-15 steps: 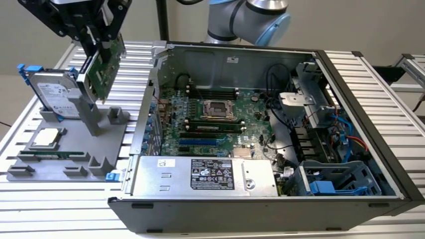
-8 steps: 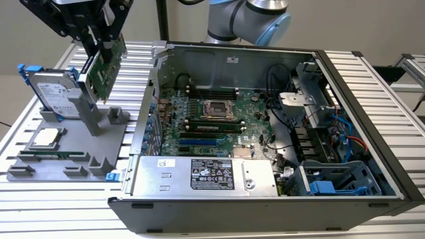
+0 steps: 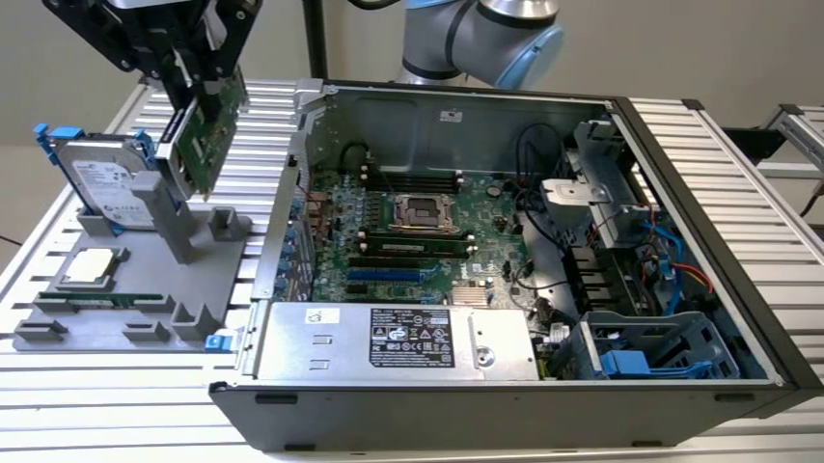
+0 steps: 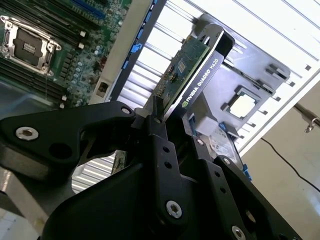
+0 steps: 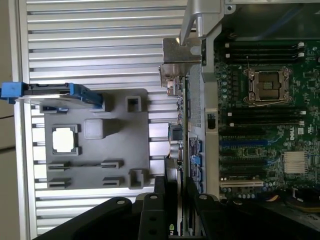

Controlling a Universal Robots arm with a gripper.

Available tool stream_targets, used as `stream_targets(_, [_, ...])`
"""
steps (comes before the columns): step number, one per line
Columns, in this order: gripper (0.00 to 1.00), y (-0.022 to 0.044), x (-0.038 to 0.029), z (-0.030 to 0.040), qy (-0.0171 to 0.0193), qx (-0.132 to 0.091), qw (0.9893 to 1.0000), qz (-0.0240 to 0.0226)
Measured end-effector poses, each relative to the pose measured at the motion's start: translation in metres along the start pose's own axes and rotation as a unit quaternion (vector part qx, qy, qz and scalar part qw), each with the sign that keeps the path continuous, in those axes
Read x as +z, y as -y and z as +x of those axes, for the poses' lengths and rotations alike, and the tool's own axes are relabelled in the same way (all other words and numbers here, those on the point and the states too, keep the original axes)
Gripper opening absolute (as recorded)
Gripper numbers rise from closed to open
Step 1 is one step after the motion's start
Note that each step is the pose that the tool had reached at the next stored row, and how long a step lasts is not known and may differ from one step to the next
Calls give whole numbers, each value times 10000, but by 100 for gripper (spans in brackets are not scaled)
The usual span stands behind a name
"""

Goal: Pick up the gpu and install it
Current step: 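Pick up the gpu and move the gpu toward the slot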

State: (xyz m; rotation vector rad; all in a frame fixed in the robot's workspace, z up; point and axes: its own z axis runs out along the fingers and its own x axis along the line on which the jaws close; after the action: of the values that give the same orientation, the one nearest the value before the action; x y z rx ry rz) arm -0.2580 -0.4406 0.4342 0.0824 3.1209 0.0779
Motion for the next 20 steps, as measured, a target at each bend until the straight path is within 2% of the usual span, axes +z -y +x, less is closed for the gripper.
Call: stream_targets(20, [0,-4,2,-70,1,0,10000,-1])
